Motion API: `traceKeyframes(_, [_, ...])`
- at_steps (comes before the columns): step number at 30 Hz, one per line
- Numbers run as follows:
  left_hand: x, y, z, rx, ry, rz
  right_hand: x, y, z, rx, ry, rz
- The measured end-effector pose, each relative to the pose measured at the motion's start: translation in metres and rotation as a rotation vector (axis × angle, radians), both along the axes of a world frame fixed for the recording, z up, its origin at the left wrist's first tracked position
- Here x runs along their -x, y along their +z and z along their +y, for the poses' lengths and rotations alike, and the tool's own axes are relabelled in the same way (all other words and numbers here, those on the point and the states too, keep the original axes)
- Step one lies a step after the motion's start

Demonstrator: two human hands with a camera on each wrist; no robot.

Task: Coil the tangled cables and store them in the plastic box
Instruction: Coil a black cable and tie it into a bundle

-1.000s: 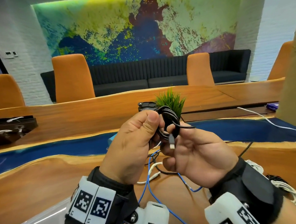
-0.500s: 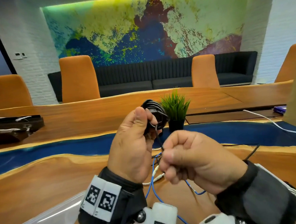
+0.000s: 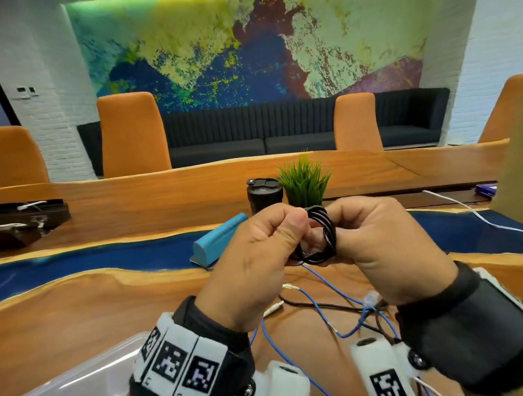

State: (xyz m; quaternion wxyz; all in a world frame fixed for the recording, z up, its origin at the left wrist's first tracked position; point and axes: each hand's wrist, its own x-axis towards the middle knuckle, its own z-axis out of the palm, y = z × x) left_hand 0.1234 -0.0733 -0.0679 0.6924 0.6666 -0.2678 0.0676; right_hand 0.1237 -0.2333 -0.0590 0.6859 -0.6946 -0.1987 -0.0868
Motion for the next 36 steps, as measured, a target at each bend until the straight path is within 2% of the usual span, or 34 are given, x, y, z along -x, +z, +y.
traceKeyframes(4, [-0.001, 0.0, 0.003, 0.025, 0.111, -0.066, 0.0, -0.002, -0.005, -0.061, 0.137, 0.104])
traceKeyframes(9, [-0.006, -0.002, 0.005, 0.012, 0.276, -0.206, 0.005, 0.004, -0.004, -0.078, 0.253, 0.116])
traceKeyframes(10, [-0.006, -0.003, 0.004, -0.005, 0.305, -0.23, 0.006, 0.003, -0.001, -0.063, 0.22, 0.089])
traceKeyframes(14, [-0.003, -0.006, 0.003, -0.116, 0.364, -0.277, 0.009, -0.002, 0.013, 0.079, -0.093, -0.135])
traceKeyframes(20, [-0.009, -0.012, 0.001, -0.376, 0.504, -0.395, 0.005, -0.006, 0.012, 0.149, -0.165, -0.189])
traceKeyframes(22, [-0.01, -0.01, 0.005, -0.386, 0.464, -0.312, 0.004, -0.005, 0.01, 0.107, -0.128, -0.12])
traceKeyframes(23, [-0.01, -0.008, 0.007, -0.334, 0.407, -0.213, 0.003, -0.004, 0.008, 0.054, -0.093, -0.068])
traceKeyframes(27, [-0.001, 0.006, 0.005, 0.12, 0.009, 0.365, 0.002, 0.002, 0.002, -0.123, -0.01, 0.066])
traceKeyframes(29, [0.001, 0.011, 0.007, 0.207, -0.129, 0.501, 0.002, 0.001, 0.003, -0.089, -0.047, 0.043])
traceKeyframes(32, [0.002, 0.01, 0.01, 0.113, -0.199, 0.451, 0.001, -0.003, 0.006, -0.01, -0.126, -0.005])
traceKeyframes(34, [0.002, 0.006, 0.006, -0.02, -0.087, 0.338, 0.001, -0.004, 0.007, -0.019, -0.138, 0.0])
traceKeyframes(36, [0.001, 0.002, 0.001, -0.054, 0.037, 0.247, 0.001, -0.004, 0.008, -0.033, -0.142, -0.001])
